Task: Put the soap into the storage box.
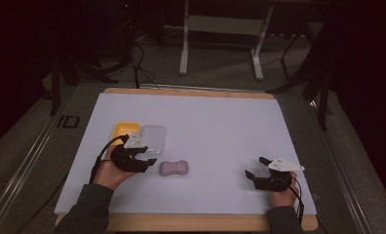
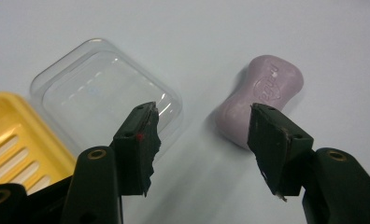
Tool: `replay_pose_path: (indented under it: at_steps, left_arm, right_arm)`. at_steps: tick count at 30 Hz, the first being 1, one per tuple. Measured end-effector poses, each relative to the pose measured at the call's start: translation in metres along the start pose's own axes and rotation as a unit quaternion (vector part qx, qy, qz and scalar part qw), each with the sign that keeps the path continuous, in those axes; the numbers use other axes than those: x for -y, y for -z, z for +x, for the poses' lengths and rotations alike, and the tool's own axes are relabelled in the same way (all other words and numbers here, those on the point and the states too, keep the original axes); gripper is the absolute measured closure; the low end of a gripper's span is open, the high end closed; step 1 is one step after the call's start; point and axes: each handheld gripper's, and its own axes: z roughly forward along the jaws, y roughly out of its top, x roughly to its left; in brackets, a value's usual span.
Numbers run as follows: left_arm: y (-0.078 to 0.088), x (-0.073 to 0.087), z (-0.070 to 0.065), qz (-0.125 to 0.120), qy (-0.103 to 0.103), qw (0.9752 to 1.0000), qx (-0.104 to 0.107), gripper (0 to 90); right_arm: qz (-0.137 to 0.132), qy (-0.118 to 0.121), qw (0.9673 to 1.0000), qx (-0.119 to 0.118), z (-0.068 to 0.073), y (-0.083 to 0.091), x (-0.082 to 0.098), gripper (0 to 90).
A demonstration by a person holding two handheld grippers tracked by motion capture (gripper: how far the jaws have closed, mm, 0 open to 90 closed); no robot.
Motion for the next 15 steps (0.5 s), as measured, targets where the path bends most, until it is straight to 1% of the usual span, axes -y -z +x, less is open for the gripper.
replay_pose_path:
  at_steps: [2,5,7,8,9,15]
  left_arm:
    - [-0.001,-0.001,0.000,0.002,-0.002,1.0000,0.002,43.5]
    - [-0.004,-0.006,0.001,0.006,-0.012,0.9999,0.008,43.3]
    - [-0.006,-0.007,0.002,0.008,-0.017,0.9997,0.016,43.2]
    - [-0.006,-0.007,0.002,0.008,-0.017,0.9997,0.016,43.1]
    - [-0.008,-0.008,0.003,0.009,-0.021,0.9995,0.023,43.1]
    - [-0.013,-0.013,0.002,0.016,-0.034,0.9987,0.035,42.3]
  right_arm:
    - [0.000,0.000,1.0000,0.000,0.000,0.000,0.000,18.9]
    - [0.000,0.000,1.0000,0.000,0.000,0.000,0.000,18.9]
    - [0.000,-0.001,1.0000,0.000,0.000,0.000,0.000,18.9]
    - [0.000,-0.001,1.0000,0.000,0.000,0.000,0.000,18.9]
    - [-0.001,-0.001,1.0000,-0.001,0.000,0.000,0.000,18.9]
    - [-0.001,-0.001,1.0000,-0.001,0.000,0.000,0.000,18.9]
